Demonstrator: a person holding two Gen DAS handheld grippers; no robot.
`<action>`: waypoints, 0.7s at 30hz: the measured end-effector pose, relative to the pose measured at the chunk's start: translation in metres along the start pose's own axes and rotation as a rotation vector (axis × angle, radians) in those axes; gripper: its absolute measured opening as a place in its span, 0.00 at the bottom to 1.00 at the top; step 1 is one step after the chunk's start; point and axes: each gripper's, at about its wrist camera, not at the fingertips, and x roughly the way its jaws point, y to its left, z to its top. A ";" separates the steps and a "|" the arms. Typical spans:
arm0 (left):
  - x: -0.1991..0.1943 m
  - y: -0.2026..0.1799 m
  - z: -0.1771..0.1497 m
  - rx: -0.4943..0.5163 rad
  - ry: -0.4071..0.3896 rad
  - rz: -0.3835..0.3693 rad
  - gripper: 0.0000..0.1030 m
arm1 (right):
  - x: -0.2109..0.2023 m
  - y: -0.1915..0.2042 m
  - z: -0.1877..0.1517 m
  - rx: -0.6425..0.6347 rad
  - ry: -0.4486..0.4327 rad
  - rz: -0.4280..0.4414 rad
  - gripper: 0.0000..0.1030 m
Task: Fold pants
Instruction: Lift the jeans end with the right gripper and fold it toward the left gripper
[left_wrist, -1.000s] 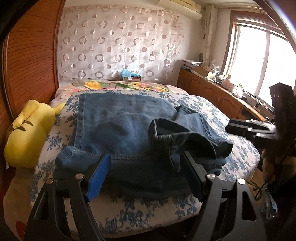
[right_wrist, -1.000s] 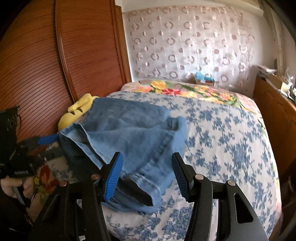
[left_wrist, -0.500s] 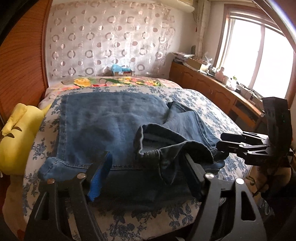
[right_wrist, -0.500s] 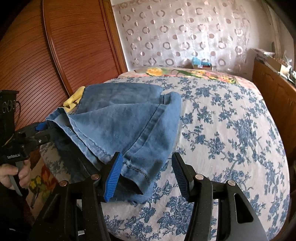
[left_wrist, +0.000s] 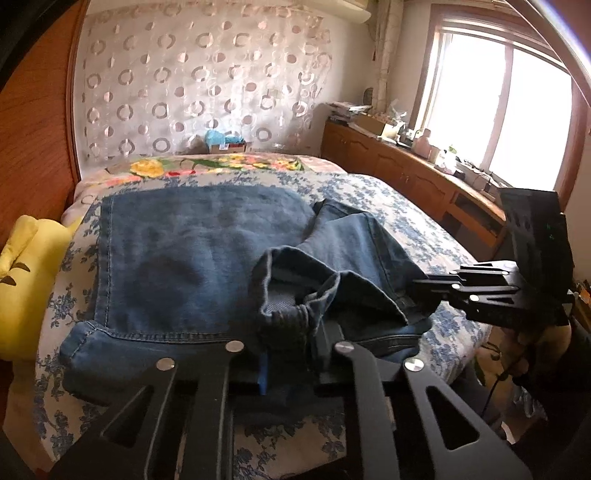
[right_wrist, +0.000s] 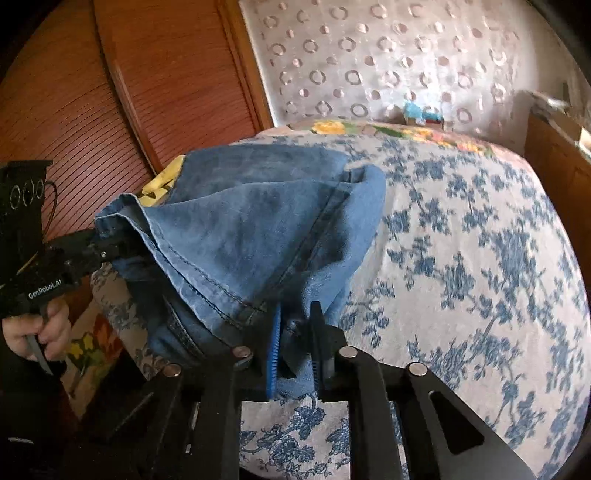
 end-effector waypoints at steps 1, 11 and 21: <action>-0.003 0.000 0.001 -0.001 -0.010 0.000 0.15 | -0.003 0.000 0.002 -0.004 -0.011 0.000 0.08; -0.058 -0.006 0.011 0.001 -0.138 0.008 0.14 | -0.049 0.016 0.067 -0.108 -0.193 -0.014 0.06; -0.070 0.026 0.004 -0.052 -0.162 0.061 0.14 | -0.025 0.059 0.128 -0.223 -0.212 -0.011 0.05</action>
